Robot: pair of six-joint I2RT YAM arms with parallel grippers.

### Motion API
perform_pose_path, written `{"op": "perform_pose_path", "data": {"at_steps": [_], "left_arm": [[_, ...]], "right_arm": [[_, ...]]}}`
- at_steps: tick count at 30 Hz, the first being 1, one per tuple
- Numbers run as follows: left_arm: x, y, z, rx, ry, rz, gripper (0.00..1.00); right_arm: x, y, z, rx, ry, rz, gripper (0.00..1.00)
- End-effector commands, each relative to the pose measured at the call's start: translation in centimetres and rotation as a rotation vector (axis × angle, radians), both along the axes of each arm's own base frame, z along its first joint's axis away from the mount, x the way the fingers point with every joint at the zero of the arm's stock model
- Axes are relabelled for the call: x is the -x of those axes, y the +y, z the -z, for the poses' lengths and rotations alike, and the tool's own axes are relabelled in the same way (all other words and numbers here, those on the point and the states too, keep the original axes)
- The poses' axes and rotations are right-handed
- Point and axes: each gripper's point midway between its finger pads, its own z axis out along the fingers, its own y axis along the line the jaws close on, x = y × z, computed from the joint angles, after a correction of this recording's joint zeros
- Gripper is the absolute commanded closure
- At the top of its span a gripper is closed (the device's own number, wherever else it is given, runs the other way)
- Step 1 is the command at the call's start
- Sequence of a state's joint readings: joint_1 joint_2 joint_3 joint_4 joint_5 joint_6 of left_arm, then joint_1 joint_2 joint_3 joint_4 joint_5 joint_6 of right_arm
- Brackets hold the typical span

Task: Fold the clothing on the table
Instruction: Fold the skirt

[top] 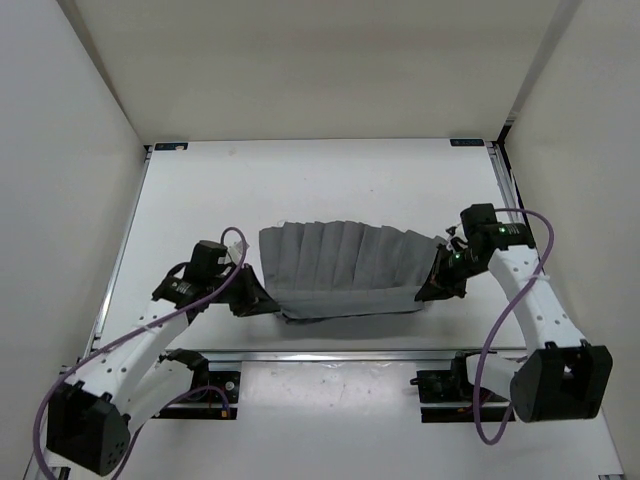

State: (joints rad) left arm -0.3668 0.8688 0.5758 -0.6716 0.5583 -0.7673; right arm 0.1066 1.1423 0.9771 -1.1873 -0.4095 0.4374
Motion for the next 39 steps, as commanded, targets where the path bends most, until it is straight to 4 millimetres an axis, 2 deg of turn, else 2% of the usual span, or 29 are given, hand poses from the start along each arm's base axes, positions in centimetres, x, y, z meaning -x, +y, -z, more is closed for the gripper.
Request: {"op": "perform_pose_path", "data": {"at_steps": [1,3,4,6,7,8,10,11,12,14,15,17,18,19,20,21,22,23,24,25,26,28,30,32,34,36,37,39], "left_arm": [[-5.3,0.1,-1.0,-0.022,-0.1,-0.14,1.0],[-8.5,-0.5,-1.2,-0.017,-0.139,-0.197,1.0],[-9.4,-0.7,-1.8,-0.009,-0.163,-0.205,1.0],[-12.2,-0.3,-1.0,-0.028,-0.153,-0.245,1.0],[-12.8,-0.2,-0.9,-0.035,-0.155,-0.251,1.0],[-13.9,-0.2,-1.6,-0.041,-0.187,-0.248,1.0],[-15.5,0.0,-0.9,-0.059,-0.17,-0.259,1.0],[-16.7,0.0,-1.7,-0.052,-0.198,-0.272,1.0],[-17.0,-0.2,-1.3,-0.057,-0.188,-0.264,1.0],[-18.2,-0.8,-2.5,-0.051,-0.224,-0.245,1.0],[-17.8,-1.1,-2.5,-0.056,-0.21,-0.226,1.0],[-17.3,-1.0,-3.6,-0.07,-0.242,-0.209,1.0],[-16.5,-1.0,-3.2,-0.08,-0.229,-0.197,1.0],[-15.0,-1.1,-3.0,-0.086,-0.214,-0.181,1.0],[-13.4,-0.8,-2.8,-0.095,-0.207,-0.166,1.0],[-12.0,-0.5,-1.6,-0.102,-0.173,-0.166,1.0],[-10.0,-0.4,-1.4,-0.098,-0.154,-0.157,1.0],[-8.7,-0.2,-2.3,-0.078,-0.167,-0.158,1.0],[-7.4,0.2,-2.4,-0.057,-0.162,-0.175,1.0],[-6.5,0.6,-2.4,-0.058,-0.142,-0.195,1.0],[-5.7,1.6,-2.5,-0.067,-0.15,-0.226,1.0],[-5.6,2.5,-3.5,-0.046,-0.164,-0.282,1.0],[-6.5,3.1,-3.6,-0.034,-0.163,-0.31,1.0],[-7.9,2.8,-3.7,-0.027,-0.179,-0.309,1.0],[-9.9,2.5,-4.6,-0.051,-0.229,-0.314,1.0],[-11.6,2.3,-3.6,-0.11,-0.226,-0.314,1.0],[-12.5,2.4,-3.7,-0.136,-0.247,-0.325,1.0],[-13.7,1.9,-2.3,-0.174,-0.229,-0.312,1.0]], "right_arm": [[-4.4,-2.6,1.2,0.145,-0.099,0.04,1.0],[-7.3,-2.7,1.2,0.116,-0.145,0.098,1.0],[-8.8,-2.9,0.9,0.106,-0.192,0.123,1.0],[-11.3,-3.3,1.5,0.104,-0.227,0.148,1.0],[-11.9,-3.4,1.6,0.105,-0.23,0.161,1.0],[-12.9,-3.6,1.9,0.115,-0.241,0.145,1.0],[-14.1,-3.9,2.5,0.131,-0.237,0.144,1.0],[-15.2,-4.0,2.2,0.136,-0.26,0.14,1.0],[-15.9,-3.9,2.2,0.131,-0.257,0.137,1.0],[-16.6,-4.0,1.4,0.135,-0.269,0.138,1.0],[-16.7,-4.0,1.1,0.136,-0.276,0.131,1.0],[-15.2,-3.9,1.4,0.141,-0.234,0.12,1.0],[-13.6,-2.9,1.4,0.113,-0.212,0.111,1.0],[-12.0,-2.3,1.7,0.103,-0.192,0.096,1.0],[-10.2,-1.2,1.0,0.083,-0.19,0.066,1.0],[-8.2,-0.8,1.8,0.083,-0.142,0.056,1.0],[-5.7,0.1,1.8,0.071,-0.105,0.037,1.0],[-3.9,0.9,1.1,0.059,-0.13,0.004,1.0],[-2.2,1.3,1.3,0.053,-0.078,0.018,1.0],[-0.4,1.5,0.6,0.057,-0.078,0.016,1.0],[0.2,1.6,-0.1,0.059,-0.095,0.027,1.0],[0.7,0.7,-1.0,0.06,-0.098,0.049,1.0],[-0.8,-0.4,-1.5,0.043,-0.116,0.107,1.0],[-2.9,-1.1,-1.5,0.048,-0.164,0.116,1.0],[-6.0,-1.5,-1.3,0.056,-0.221,0.144,1.0],[-8.3,-1.5,-0.7,0.043,-0.25,0.151,0.99],[-10.0,-1.2,-0.2,0.033,-0.27,0.146,1.0],[-12.0,-0.8,1.4,0.036,-0.246,0.141,1.0]]}}
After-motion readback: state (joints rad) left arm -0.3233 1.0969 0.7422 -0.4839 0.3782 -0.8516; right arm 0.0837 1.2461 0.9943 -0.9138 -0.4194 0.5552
